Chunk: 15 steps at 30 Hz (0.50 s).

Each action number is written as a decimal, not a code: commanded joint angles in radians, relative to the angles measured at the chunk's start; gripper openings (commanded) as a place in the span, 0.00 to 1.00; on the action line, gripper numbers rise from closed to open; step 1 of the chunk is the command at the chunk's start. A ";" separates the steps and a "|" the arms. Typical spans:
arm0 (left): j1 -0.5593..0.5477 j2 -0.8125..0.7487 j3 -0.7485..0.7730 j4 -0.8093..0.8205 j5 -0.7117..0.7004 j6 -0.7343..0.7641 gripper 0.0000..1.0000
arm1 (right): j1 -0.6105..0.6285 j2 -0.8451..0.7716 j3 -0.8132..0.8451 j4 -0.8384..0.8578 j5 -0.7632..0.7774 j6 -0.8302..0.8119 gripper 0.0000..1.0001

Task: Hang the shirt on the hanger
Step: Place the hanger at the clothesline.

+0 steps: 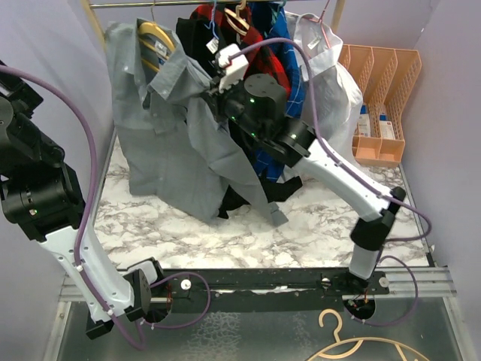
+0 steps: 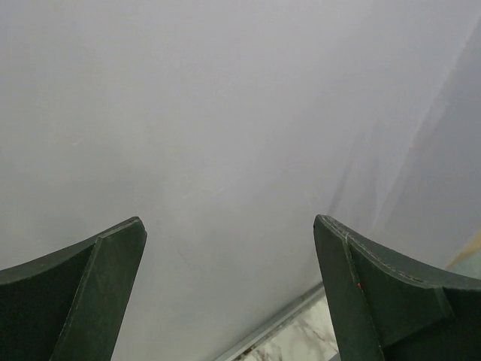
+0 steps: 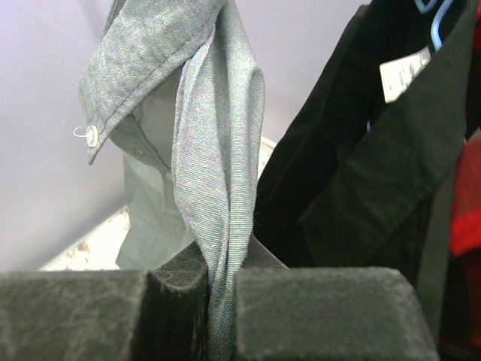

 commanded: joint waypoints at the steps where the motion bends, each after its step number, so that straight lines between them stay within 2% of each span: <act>1: -0.005 -0.014 -0.009 0.085 -0.213 -0.038 0.96 | 0.001 0.146 0.299 -0.037 0.125 0.024 0.01; 4: -0.021 -0.016 -0.014 0.099 -0.235 -0.011 0.96 | 0.001 0.211 0.382 -0.064 0.173 0.003 0.01; 15: -0.064 -0.035 -0.072 0.125 -0.240 0.034 0.96 | 0.000 0.277 0.395 -0.043 0.258 -0.027 0.01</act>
